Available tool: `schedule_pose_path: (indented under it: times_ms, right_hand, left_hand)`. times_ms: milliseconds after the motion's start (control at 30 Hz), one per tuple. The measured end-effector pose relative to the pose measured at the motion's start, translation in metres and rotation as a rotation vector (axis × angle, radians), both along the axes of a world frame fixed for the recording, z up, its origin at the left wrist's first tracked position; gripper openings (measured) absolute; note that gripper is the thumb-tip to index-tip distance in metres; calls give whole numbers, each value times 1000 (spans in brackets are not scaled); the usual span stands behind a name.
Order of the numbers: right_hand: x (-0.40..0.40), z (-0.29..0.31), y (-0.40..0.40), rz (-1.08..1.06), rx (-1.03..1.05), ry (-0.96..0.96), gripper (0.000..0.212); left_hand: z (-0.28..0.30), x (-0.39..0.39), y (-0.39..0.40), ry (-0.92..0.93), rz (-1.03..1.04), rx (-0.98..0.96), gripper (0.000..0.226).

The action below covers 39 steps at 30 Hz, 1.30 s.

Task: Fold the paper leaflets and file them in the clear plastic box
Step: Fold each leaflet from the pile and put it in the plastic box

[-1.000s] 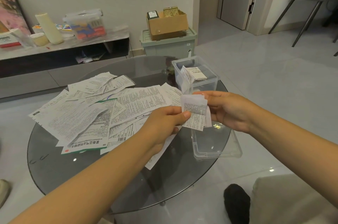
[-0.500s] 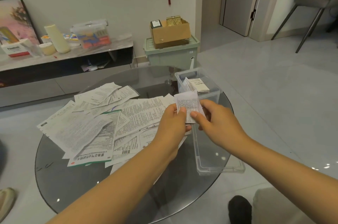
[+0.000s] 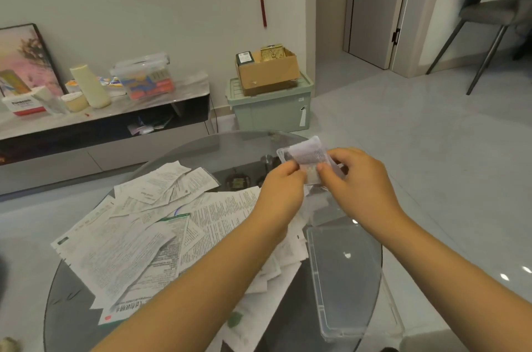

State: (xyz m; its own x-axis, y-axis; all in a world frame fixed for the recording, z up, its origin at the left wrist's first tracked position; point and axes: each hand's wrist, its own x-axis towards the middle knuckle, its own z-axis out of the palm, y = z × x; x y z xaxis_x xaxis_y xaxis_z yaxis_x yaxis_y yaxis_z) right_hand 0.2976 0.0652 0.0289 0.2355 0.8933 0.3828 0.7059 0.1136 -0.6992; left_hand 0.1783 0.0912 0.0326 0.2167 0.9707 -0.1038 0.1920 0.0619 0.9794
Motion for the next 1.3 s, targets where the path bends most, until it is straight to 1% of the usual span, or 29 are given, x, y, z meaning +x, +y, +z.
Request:
schedule_pose_path:
  times_ms: [67,133,200,267,367,500,600,700,733,800,867,933,1033,1100,1167,1233,1300]
  right_hand:
    - [10,1,13,-71,-48,-49,12]
    - [18,2,25,-144,-117,-131,16]
    - [22,2,34,-194,-180,-210,17]
    - [22,1,41,-222,-217,-287,17]
    - [22,-2,48,-229,-254,-378,17]
    - [25,-4,51,-228,-284,-408,17]
    - [23,-6,50,-215,-286,-418,15]
    - [20,-9,51,-191,-308,-442,11]
    - [21,-11,51,-184,-312,-450,11]
    - [19,-14,54,-162,-325,-470,10]
    - [15,-15,57,-130,-349,-521,8]
    - [9,-15,62,-90,-359,-567,18]
    - [-1,-13,72,-45,-407,-611,25]
    - [-6,-13,78,-18,-471,-613,34]
    - [-11,-16,85,-2,-509,-593,37]
    - [-10,-21,91,-7,-545,-553,32]
    - [-6,-24,98,-15,-555,-512,18]
  left_hand:
    - [0,-4,20,204,-28,198,35]
    - [-1,-6,42,485,-115,418,41]
    - [-1,-6,66,762,-305,535,42]
    - [-4,-2,89,944,-504,591,45]
    - [-9,7,116,1077,-703,640,51]
    - [-5,22,131,1240,-877,709,53]
    - [-8,25,135,1352,-962,671,54]
    - [-14,23,139,1375,-970,615,47]
    - [-16,21,139,1371,-959,638,44]
    - [-21,16,140,1324,-933,717,49]
    - [-24,9,136,1238,-890,742,55]
    - [-26,0,132,1148,-849,774,58]
    - [-31,-12,126,1008,-779,809,62]
    - [-34,-17,122,915,-745,816,63]
    - [-37,-23,120,845,-710,820,62]
    - [-39,-30,120,780,-668,850,58]
    - [-39,-38,121,740,-623,870,57]
